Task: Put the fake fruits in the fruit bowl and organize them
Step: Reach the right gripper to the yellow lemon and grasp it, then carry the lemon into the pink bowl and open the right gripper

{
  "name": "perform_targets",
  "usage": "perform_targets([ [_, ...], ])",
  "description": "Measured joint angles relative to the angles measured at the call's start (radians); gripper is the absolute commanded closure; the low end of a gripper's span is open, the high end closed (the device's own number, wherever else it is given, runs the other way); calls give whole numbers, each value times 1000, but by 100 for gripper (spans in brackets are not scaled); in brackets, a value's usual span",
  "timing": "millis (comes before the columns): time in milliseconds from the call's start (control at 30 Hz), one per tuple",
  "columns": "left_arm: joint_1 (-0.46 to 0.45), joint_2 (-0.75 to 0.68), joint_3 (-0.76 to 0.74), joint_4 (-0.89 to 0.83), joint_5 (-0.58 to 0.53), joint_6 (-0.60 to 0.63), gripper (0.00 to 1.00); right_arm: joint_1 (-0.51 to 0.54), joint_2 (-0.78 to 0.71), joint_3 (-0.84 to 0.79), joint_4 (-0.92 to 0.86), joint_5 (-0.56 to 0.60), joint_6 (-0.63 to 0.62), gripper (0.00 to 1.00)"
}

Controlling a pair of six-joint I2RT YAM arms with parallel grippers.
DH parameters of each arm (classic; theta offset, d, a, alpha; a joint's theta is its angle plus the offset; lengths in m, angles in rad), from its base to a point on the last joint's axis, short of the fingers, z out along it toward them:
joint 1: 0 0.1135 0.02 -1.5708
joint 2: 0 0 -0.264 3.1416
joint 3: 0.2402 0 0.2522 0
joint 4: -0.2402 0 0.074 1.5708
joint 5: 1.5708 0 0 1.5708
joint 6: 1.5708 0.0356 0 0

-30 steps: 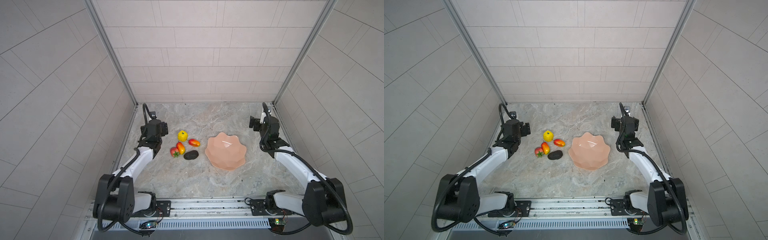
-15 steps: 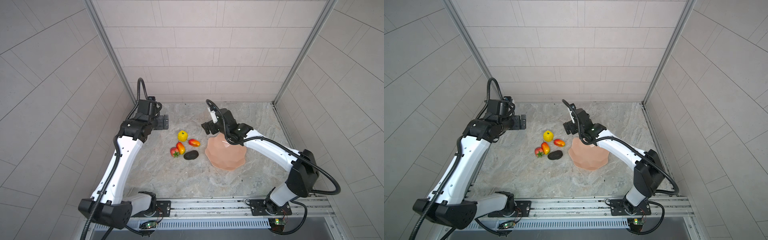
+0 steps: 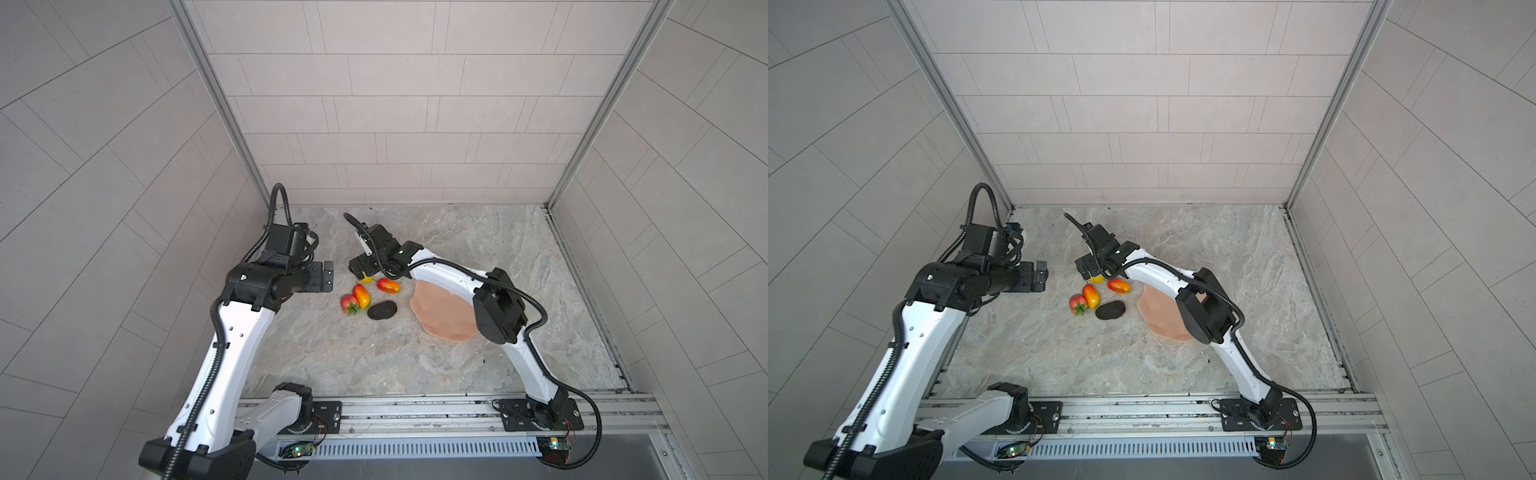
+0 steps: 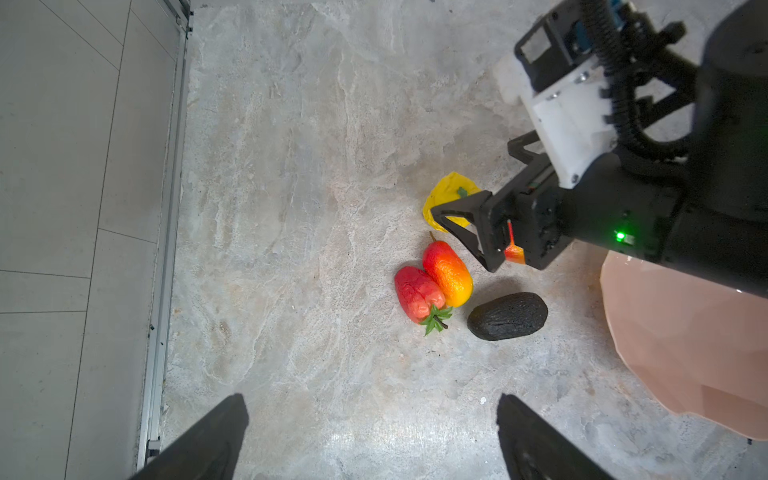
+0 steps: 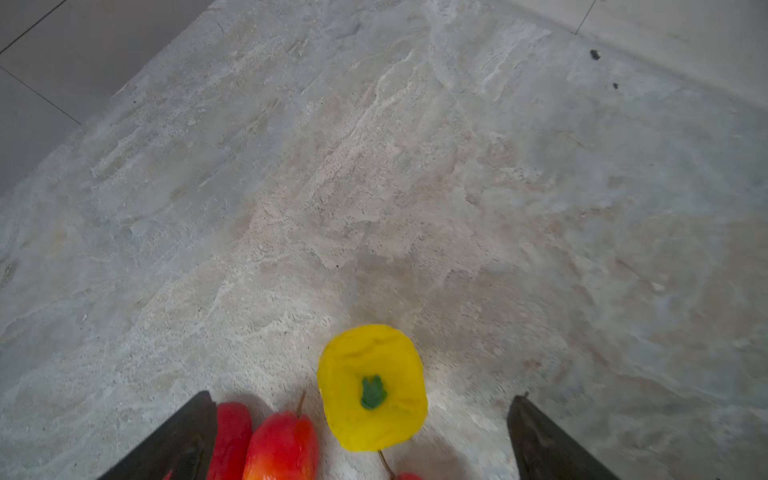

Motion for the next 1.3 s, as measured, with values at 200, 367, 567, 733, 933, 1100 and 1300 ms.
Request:
perform_targets([
  [200, 0, 0, -16, -8, 2, 7, 0, -1, 134, 194, -58, 10, 42, 2],
  [367, 0, 0, -16, -8, 0, 14, 0, -2, 188, 242, -82, 30, 77, 5],
  [567, 0, 0, -16, -8, -1, 23, 0, -2, 227, 243, -117, 43, 100, 15],
  [733, 0, -4, -16, -8, -1, 30, 0, -2, 229, 243, -120, 41, 105, 29],
  [933, 0, -20, -16, -12, -10, 36, 0, -2, 229, 243, -121, 32, 109, 45],
  [1100, 0, -26, -16, -19, -27, 44, 0, -2, 229, 243, -122, 18, 106, 61],
  [1300, 0, -26, -16, -30, -31, 48, 0, -2, 220, 243, -135, 11, 99, 71],
])
